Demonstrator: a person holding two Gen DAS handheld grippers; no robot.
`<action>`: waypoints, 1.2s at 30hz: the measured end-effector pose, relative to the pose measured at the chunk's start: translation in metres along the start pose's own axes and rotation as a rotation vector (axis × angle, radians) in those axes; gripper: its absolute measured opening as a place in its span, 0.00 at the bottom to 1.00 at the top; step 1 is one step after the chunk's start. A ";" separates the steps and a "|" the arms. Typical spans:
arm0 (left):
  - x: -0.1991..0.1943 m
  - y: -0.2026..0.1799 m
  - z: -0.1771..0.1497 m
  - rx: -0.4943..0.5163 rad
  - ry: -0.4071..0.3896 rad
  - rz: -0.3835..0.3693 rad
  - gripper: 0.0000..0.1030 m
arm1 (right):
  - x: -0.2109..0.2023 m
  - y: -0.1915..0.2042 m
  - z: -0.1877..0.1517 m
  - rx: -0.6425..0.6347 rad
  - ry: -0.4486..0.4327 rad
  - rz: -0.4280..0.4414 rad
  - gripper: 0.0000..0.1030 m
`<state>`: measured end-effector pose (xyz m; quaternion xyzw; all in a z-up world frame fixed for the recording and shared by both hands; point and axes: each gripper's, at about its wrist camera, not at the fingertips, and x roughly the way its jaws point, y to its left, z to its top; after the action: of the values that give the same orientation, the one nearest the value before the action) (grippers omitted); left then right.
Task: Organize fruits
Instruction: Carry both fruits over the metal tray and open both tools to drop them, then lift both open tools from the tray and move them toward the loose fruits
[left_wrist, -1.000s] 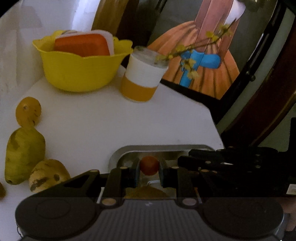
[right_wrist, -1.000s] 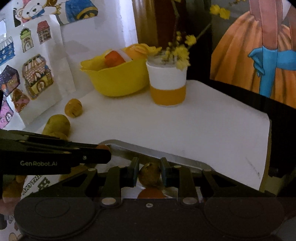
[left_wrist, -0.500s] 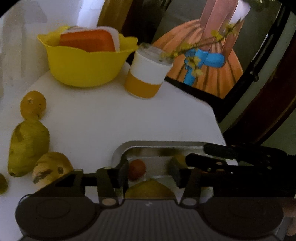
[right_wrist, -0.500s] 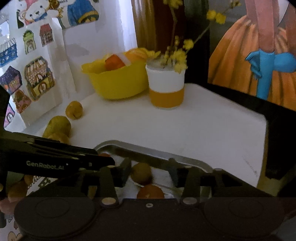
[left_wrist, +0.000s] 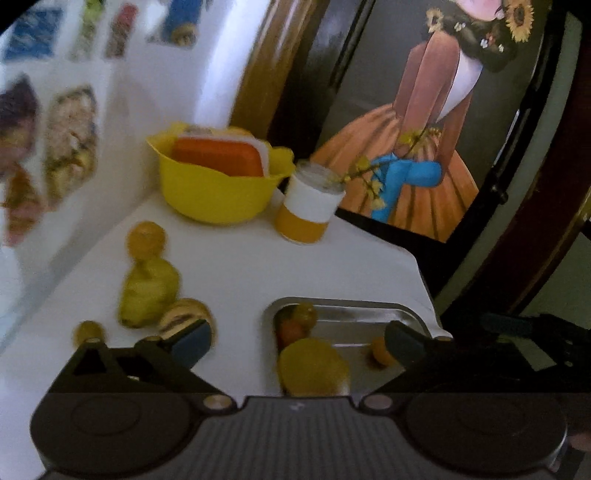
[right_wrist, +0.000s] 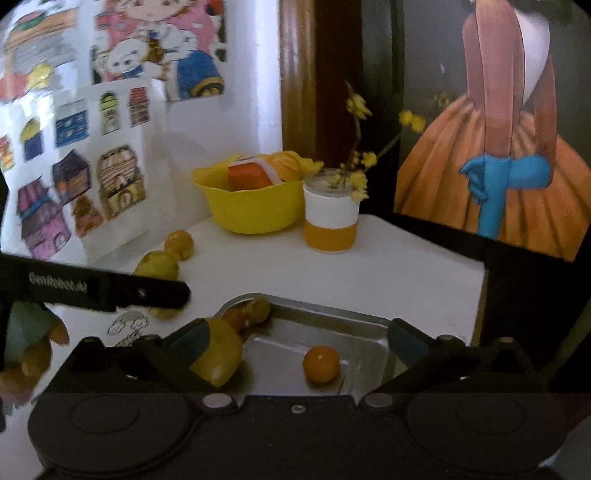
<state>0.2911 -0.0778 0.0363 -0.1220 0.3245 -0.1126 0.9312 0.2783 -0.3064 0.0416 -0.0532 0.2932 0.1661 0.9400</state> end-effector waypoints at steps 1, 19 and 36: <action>-0.009 0.000 -0.003 0.009 -0.009 0.007 0.99 | -0.006 0.006 -0.003 -0.014 0.001 -0.018 0.99; -0.114 0.020 -0.083 0.122 0.038 0.070 0.99 | -0.095 0.094 -0.070 -0.147 0.104 -0.027 0.99; -0.157 0.081 -0.108 0.166 0.130 0.240 0.99 | -0.108 0.169 -0.075 -0.171 0.248 0.210 0.99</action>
<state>0.1139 0.0277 0.0205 0.0028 0.3861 -0.0346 0.9218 0.0964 -0.1932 0.0408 -0.1220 0.3957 0.2797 0.8662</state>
